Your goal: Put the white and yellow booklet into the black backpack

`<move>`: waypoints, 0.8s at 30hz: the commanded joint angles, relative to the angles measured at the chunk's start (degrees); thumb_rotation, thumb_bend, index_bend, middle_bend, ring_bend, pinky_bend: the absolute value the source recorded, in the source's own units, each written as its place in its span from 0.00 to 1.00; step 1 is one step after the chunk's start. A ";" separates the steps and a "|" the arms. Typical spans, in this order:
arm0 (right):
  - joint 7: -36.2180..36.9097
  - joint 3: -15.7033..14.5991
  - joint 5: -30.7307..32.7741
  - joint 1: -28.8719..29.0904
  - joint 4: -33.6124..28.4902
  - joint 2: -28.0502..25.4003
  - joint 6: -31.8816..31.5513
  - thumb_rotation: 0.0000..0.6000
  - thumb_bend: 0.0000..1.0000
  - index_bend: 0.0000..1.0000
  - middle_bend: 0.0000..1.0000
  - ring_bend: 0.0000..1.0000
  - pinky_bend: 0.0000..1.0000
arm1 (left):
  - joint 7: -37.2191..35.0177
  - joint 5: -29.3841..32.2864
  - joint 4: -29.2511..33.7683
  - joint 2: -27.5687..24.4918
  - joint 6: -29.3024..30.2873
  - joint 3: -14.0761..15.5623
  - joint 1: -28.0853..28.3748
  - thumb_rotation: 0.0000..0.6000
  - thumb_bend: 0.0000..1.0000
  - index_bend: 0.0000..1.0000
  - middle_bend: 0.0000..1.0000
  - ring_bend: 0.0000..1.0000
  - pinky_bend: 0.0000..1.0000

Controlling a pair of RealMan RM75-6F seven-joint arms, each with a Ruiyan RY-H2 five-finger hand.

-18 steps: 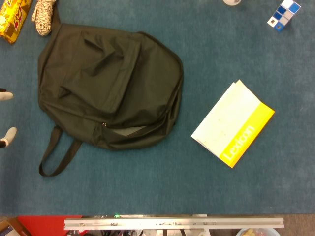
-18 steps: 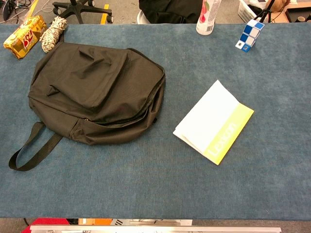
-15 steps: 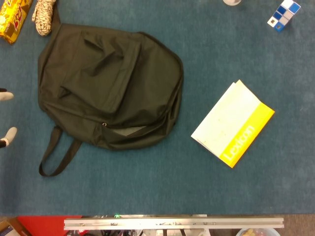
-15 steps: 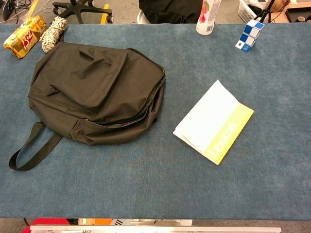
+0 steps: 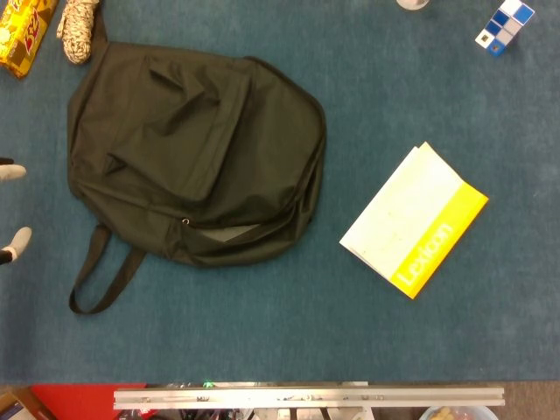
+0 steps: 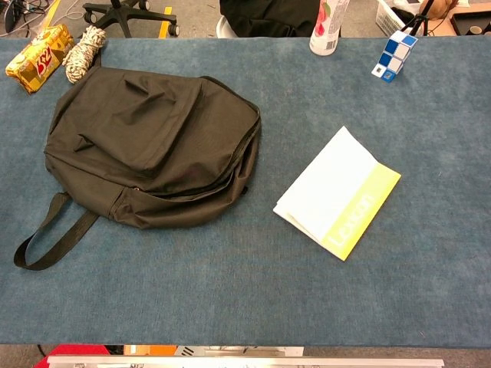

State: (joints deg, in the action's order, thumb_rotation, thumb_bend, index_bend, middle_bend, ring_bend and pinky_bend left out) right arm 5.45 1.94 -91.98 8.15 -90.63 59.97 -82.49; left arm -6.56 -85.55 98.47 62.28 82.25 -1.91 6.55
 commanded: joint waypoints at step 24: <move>-13.56 -4.30 -9.02 15.25 0.79 8.81 23.77 1.00 0.08 0.16 0.25 0.16 0.31 | -0.54 -2.05 1.39 -1.03 1.67 1.64 -1.47 1.00 0.20 0.27 0.23 0.16 0.28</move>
State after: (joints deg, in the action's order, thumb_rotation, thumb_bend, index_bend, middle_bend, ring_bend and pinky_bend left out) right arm -6.12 -2.05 -100.82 21.62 -90.94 66.56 -60.85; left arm -7.06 -87.54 99.85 61.28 83.86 -0.34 5.14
